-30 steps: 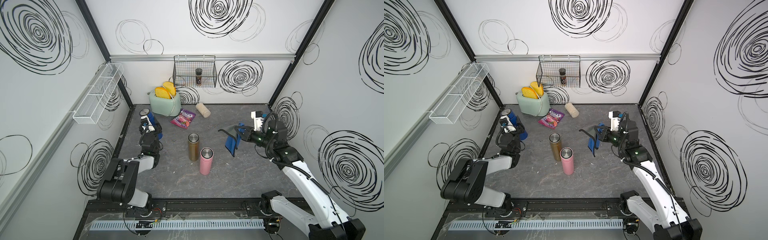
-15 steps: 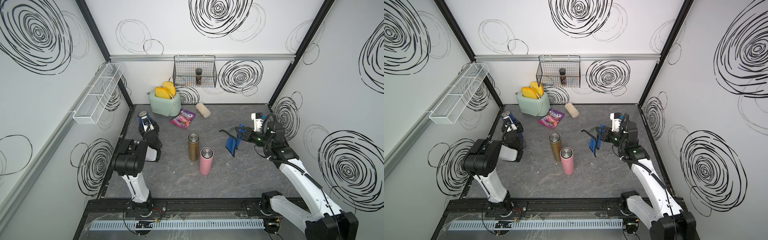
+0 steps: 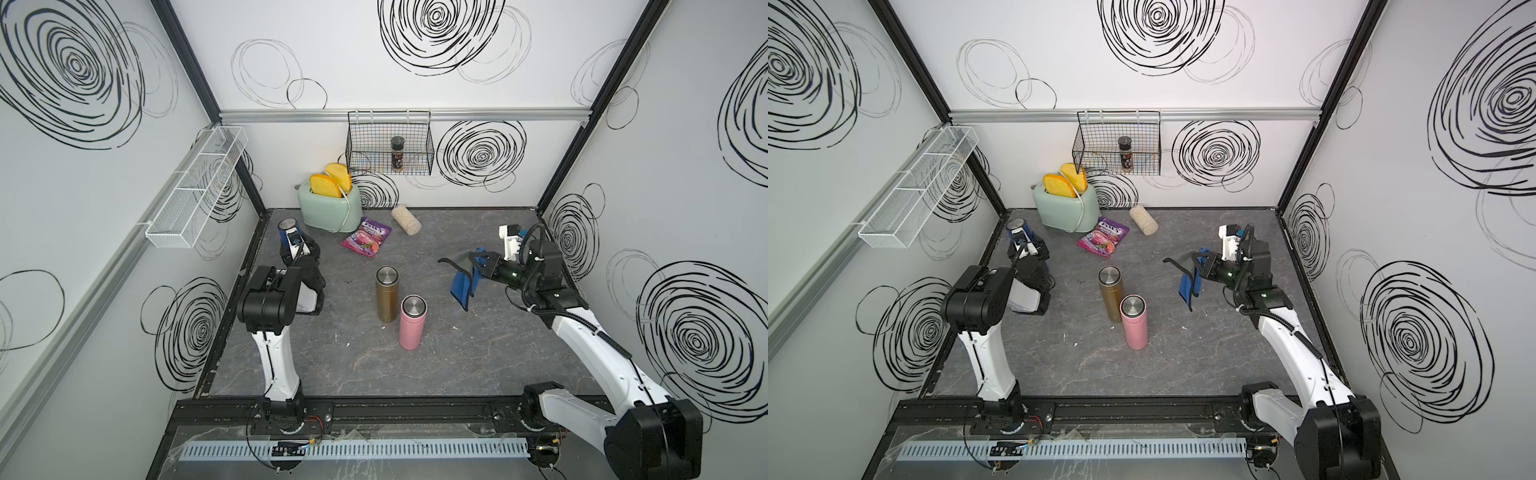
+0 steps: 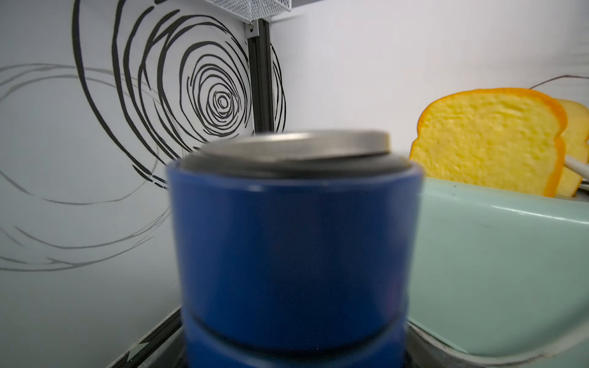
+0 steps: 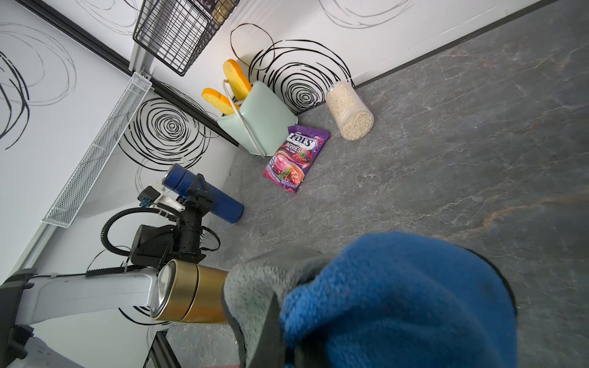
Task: Wipe the surface of the thermos
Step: Place the thermos at the center of the board.
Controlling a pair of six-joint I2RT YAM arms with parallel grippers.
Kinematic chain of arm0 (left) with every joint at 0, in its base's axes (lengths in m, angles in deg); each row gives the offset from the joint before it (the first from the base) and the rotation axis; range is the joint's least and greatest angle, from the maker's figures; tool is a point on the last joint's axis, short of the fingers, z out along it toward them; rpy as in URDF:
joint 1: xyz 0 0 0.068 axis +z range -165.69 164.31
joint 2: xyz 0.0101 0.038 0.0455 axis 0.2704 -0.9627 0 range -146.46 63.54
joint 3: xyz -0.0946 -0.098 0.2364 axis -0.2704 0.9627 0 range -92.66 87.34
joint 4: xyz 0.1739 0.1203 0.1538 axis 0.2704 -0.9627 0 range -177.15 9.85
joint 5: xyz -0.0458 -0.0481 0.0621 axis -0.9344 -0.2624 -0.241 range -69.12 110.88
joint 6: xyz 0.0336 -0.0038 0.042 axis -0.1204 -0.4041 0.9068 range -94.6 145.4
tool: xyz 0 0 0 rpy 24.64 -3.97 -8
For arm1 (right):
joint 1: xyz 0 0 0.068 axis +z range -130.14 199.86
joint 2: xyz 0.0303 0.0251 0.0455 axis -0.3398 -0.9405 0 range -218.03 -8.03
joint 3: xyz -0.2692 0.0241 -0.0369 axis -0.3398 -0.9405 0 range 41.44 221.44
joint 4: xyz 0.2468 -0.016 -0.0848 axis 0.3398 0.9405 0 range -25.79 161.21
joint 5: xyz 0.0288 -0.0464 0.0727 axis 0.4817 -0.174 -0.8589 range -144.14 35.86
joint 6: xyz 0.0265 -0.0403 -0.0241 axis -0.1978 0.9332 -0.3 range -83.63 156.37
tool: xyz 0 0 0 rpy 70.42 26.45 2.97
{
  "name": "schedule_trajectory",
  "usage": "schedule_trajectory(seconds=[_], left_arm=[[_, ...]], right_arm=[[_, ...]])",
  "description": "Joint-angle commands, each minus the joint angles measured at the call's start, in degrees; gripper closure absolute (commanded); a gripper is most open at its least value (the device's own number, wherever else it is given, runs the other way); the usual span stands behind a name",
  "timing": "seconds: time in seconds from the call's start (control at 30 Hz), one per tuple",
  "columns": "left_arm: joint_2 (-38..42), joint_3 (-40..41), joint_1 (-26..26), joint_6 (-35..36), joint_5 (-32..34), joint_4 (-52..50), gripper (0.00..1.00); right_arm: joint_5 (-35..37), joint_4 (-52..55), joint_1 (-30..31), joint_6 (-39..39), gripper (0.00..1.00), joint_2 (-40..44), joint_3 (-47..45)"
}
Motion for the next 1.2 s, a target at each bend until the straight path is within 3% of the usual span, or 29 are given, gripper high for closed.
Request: schedule_trajectory(seconds=[0.0,0.07,0.1,0.23,0.27,0.3,0.63,0.8,0.93,1.17], left_arm=[[-1.6,-1.1,0.5,0.4,1.1,15.9,1.00],[-2.0,-1.1,0.5,0.2,2.5,15.9,1.00],[-2.1,-1.0,0.5,0.2,2.7,15.9,0.91],[-1.3,-0.3,0.1,1.1,3.6,15.9,0.28],[-0.9,-0.1,0.0,1.5,4.0,15.9,0.07],[-0.3,0.2,-0.3,1.8,4.8,15.9,0.03],[7.3,5.8,-4.0,4.4,10.7,15.1,0.03],[11.7,3.9,-6.0,3.8,13.8,3.2,0.03],[16.7,7.3,-6.5,-2.6,15.9,-3.8,0.03],[29.0,12.7,-9.4,-7.4,17.7,-16.4,0.03]], right_arm=[[-1.2,-2.2,-0.4,0.6,1.00,-0.6,-0.4],[-1.6,-2.0,-0.4,0.7,1.00,-0.7,-0.3],[-1.7,-2.0,-0.4,0.6,1.00,-0.8,-0.2],[-2.1,-1.1,-0.4,0.6,1.00,-0.4,0.0],[-2.1,-0.9,-0.4,0.6,1.00,-0.2,0.0],[-2.1,-0.9,-0.5,0.6,1.00,0.1,-0.1],[-3.0,-0.4,-0.9,0.2,1.00,4.4,-0.9],[-5.0,1.4,-1.8,0.3,1.00,6.6,-0.4],[-6.0,2.8,-2.5,0.2,1.00,8.7,0.1],[-7.6,4.8,-3.1,-0.7,1.00,12.1,0.9]])
